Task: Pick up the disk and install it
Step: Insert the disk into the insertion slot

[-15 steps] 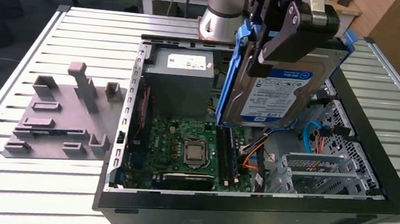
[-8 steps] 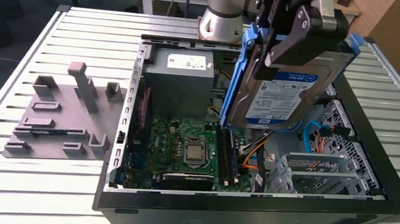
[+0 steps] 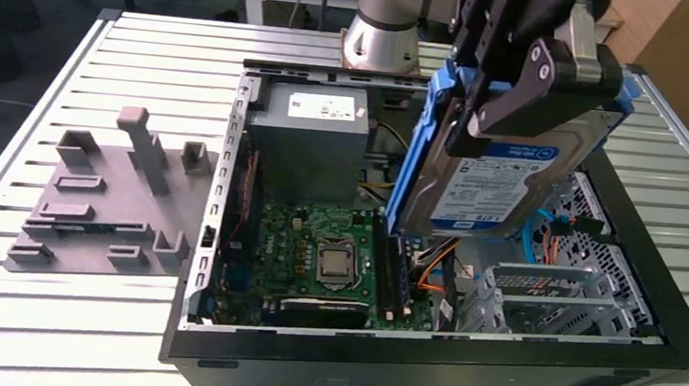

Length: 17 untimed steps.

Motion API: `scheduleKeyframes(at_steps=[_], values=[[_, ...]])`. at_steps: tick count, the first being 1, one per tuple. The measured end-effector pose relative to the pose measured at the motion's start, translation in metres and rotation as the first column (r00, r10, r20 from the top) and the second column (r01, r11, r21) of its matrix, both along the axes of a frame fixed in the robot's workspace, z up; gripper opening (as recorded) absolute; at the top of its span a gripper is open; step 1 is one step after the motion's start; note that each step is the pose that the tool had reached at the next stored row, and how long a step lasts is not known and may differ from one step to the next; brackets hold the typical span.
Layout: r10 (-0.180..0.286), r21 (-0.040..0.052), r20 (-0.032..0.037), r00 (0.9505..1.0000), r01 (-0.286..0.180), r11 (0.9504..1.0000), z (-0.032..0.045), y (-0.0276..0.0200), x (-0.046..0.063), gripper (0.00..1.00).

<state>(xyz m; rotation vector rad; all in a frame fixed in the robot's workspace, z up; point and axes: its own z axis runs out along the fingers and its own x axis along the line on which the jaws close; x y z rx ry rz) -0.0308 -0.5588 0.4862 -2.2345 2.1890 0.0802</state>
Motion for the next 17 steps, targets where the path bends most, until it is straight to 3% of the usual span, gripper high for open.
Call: scheduleKeyframes(at_steps=[8, 17], values=[[0.000, -0.0001, 0.0000, 1.0000, 0.000, 1.0000, -0.0036, -0.0071, 0.009, 0.37], [0.000, -0.0017, -0.0001, 1.0000, 0.000, 1.0000, -0.0066, -0.0104, 0.018, 0.37]])
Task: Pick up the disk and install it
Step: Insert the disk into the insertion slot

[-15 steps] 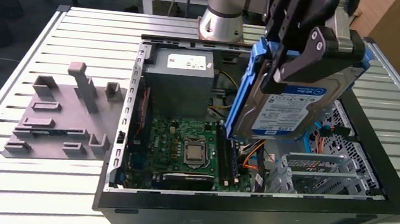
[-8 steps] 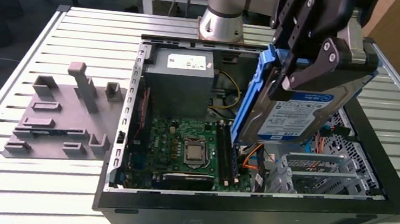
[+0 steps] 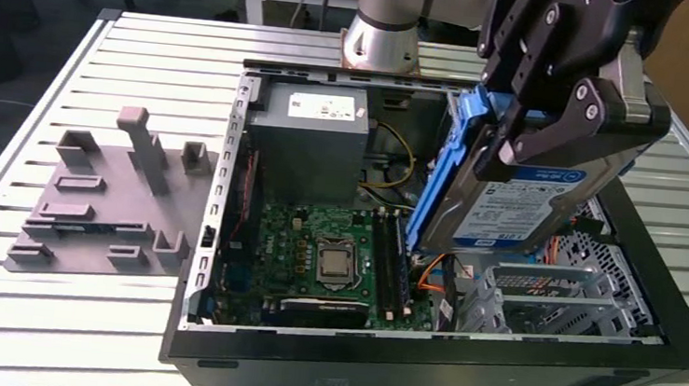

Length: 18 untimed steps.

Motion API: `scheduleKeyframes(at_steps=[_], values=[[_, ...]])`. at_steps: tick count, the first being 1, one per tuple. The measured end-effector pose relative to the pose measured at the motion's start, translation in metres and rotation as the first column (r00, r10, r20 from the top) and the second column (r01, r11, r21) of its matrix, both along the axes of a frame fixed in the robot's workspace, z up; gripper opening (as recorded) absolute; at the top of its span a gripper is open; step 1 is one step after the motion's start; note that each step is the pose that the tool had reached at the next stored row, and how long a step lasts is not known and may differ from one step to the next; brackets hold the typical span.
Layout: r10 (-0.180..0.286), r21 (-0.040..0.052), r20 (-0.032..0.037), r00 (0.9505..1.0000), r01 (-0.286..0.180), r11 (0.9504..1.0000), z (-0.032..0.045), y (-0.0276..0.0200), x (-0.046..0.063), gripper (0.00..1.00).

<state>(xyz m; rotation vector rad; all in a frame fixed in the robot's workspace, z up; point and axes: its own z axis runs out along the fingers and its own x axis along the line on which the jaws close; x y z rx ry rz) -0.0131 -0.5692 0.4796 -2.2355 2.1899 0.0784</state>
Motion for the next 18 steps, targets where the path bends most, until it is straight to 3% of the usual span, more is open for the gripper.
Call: scheduleKeyframes(at_steps=[7, 18], values=[[0.000, -0.0058, 0.0000, 1.0000, 0.000, 1.0000, -0.0027, -0.0019, 0.006, 0.37], [0.000, -0.0060, 0.0001, 1.0000, 0.000, 1.0000, -0.0115, -0.0127, 0.023, 0.37]])
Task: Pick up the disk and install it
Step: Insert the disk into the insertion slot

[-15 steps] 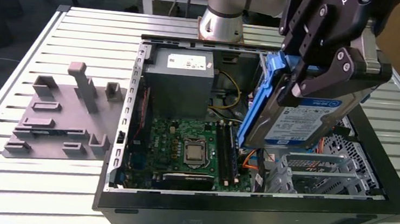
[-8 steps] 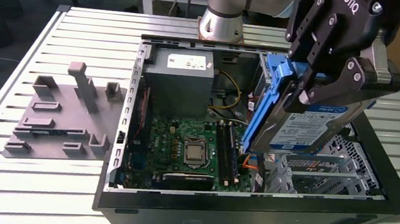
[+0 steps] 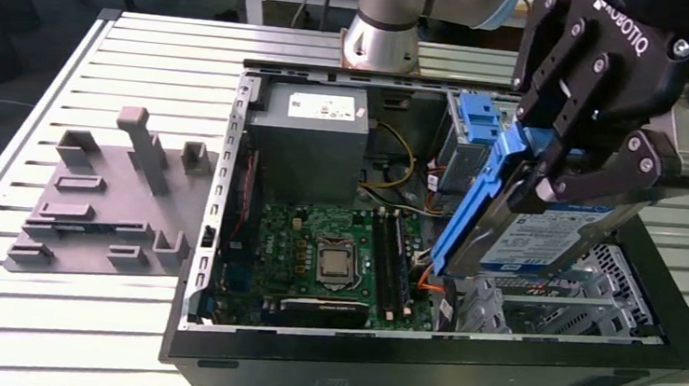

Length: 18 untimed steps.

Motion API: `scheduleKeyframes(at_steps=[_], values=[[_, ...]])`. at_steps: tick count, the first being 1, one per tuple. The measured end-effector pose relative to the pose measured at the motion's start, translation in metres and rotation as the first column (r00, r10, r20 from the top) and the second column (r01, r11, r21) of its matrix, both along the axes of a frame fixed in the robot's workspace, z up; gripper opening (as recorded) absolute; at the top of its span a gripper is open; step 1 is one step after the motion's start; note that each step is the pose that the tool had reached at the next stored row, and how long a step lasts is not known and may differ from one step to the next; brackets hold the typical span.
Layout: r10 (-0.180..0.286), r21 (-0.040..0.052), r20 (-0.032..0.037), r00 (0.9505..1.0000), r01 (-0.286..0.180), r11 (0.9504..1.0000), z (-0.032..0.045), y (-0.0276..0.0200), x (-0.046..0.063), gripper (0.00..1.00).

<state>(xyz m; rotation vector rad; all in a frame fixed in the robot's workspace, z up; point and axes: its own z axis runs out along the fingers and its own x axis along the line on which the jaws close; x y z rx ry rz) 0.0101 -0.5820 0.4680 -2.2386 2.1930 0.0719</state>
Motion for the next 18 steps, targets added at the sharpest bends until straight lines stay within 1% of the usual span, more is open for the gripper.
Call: scheduleKeyframes(at_steps=[3, 9, 10, 14, 15, 16, 18], values=[[0.000, -0.0009, -0.0001, 1.0000, 0.000, 1.0000, -0.0016, -0.0002, 0.006, 0.37], [0.000, -0.0028, 0.0009, 1.0000, 0.000, 1.0000, -0.0049, -0.0003, 0.014, 0.37], [0.000, -0.0029, 0.0032, 1.0000, 0.000, 1.0000, -0.0054, -0.0003, 0.015, 0.37], [0.000, -0.0028, 0.0208, 0.9998, 0.000, 1.0000, -0.0074, -0.0003, 0.016, 0.37], [0.000, -0.0029, 0.0239, 0.9997, 0.001, 1.0000, -0.0078, -0.0003, 0.016, 0.37], [-0.004, -0.0029, 0.0251, 0.9997, 0.004, 1.0000, -0.0085, -0.0002, 0.017, 0.37], [-0.015, -0.0026, 0.0252, 0.9996, 0.015, 0.9999, -0.0096, 0.0000, 0.019, 0.37]])
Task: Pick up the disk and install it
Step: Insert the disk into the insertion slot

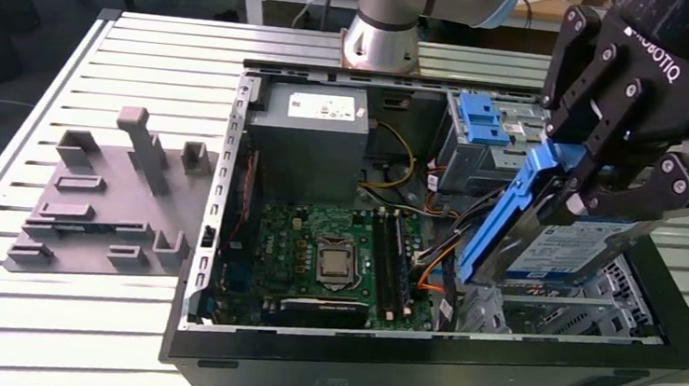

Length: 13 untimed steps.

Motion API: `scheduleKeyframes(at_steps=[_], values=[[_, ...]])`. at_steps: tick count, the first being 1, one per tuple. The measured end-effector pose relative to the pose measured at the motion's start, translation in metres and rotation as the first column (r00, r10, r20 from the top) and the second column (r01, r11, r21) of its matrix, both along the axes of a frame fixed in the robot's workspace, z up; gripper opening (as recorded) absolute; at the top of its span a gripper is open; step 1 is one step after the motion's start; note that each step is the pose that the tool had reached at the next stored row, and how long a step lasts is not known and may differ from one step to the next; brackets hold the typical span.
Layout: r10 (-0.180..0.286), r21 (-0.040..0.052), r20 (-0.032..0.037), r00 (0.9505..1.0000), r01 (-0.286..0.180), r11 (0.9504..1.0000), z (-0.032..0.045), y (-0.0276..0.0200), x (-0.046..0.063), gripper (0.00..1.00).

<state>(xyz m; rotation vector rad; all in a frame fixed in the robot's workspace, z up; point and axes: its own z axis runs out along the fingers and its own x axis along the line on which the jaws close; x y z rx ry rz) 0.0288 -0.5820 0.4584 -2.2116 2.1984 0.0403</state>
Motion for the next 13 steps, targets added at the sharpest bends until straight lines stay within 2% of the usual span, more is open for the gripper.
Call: scheduleKeyframes(at_steps=[13], values=[[-0.009, -0.0002, 0.0000, 1.0000, 0.009, 1.0000, -0.0045, 0.0028, 0.022, 0.37]])
